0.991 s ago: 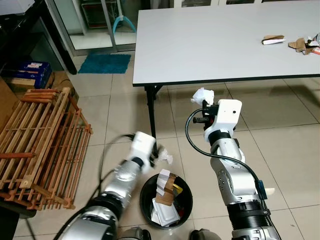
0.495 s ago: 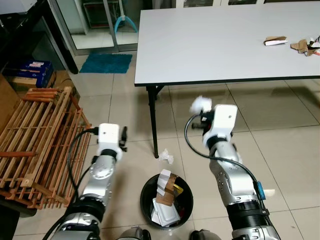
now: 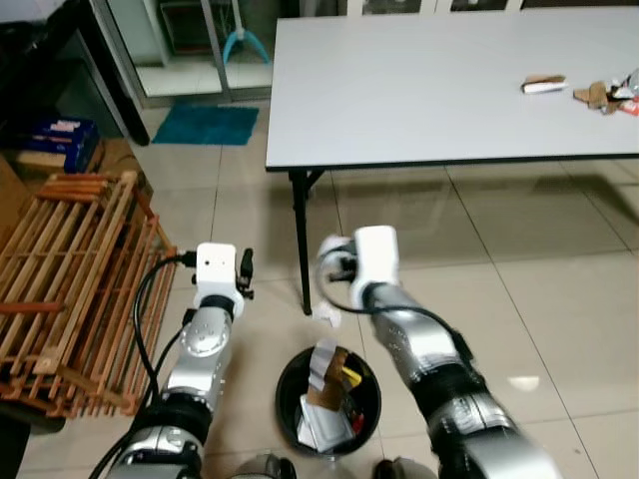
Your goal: Picking trash to rubbish bin
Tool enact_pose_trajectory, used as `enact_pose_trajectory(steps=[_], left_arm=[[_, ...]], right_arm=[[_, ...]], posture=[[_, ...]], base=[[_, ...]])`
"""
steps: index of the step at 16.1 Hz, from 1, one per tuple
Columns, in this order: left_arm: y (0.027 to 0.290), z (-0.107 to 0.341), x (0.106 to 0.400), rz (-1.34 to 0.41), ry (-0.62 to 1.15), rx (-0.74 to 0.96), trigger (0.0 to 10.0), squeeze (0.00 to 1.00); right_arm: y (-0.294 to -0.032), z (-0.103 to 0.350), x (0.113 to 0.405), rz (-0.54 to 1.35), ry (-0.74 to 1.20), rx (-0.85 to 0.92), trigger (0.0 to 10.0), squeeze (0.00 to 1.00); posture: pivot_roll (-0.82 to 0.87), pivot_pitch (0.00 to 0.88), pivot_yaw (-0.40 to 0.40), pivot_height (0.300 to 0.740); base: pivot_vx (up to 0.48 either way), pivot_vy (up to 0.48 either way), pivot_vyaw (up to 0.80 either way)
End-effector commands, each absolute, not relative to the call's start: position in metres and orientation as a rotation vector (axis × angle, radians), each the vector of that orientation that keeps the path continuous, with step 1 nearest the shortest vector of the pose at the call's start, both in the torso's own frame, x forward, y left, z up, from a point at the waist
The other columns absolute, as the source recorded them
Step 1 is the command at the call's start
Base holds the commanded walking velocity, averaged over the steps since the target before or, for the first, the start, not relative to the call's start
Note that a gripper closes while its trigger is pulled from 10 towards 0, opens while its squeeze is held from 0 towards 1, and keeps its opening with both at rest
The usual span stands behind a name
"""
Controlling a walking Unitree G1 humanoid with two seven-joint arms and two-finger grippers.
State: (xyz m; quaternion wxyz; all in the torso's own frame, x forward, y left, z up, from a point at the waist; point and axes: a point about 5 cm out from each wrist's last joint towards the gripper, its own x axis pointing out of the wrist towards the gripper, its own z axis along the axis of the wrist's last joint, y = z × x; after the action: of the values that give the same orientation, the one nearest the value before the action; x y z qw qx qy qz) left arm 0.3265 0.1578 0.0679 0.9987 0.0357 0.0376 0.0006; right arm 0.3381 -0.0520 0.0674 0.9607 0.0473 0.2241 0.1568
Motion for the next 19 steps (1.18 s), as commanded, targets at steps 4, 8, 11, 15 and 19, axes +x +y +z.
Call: enact_pose_trajectory(steps=[4,8,11,15,19], left_arm=[[0.162,0.069,0.326,0.020,0.080,0.077,10.0,0.00],[0.158,0.069,0.325,0.009,0.081,0.077,10.0,0.00],[0.157,0.069,0.325,0.004,0.086,0.079,10.0,0.00],[0.157,0.069,0.325,0.002,0.088,0.088,10.0,0.00],[0.157,0.068,0.325,0.001,0.091,0.094,10.0,0.00]], right_arm=[[-0.016,0.046,0.320,0.406,0.604,0.109,10.0,0.00],[-0.008,0.024,0.301,0.419,0.712,0.122,10.0,0.00],[-0.005,0.016,0.293,0.423,0.750,0.136,10.0,0.00],[-0.005,0.021,0.298,0.412,0.721,0.164,10.0,0.55],[-0.003,0.023,0.298,0.423,0.713,0.168,10.0,1.00]], posture=[[0.03,0.100,0.030,0.720],[0.04,0.097,0.024,0.720],[0.04,0.095,0.020,0.720],[0.04,0.091,0.022,0.720],[0.04,0.088,0.024,0.720]], base=[[0.000,0.000,0.00],[0.000,0.000,0.00],[0.000,0.000,0.00],[0.000,0.000,0.00],[0.000,0.000,0.00]])
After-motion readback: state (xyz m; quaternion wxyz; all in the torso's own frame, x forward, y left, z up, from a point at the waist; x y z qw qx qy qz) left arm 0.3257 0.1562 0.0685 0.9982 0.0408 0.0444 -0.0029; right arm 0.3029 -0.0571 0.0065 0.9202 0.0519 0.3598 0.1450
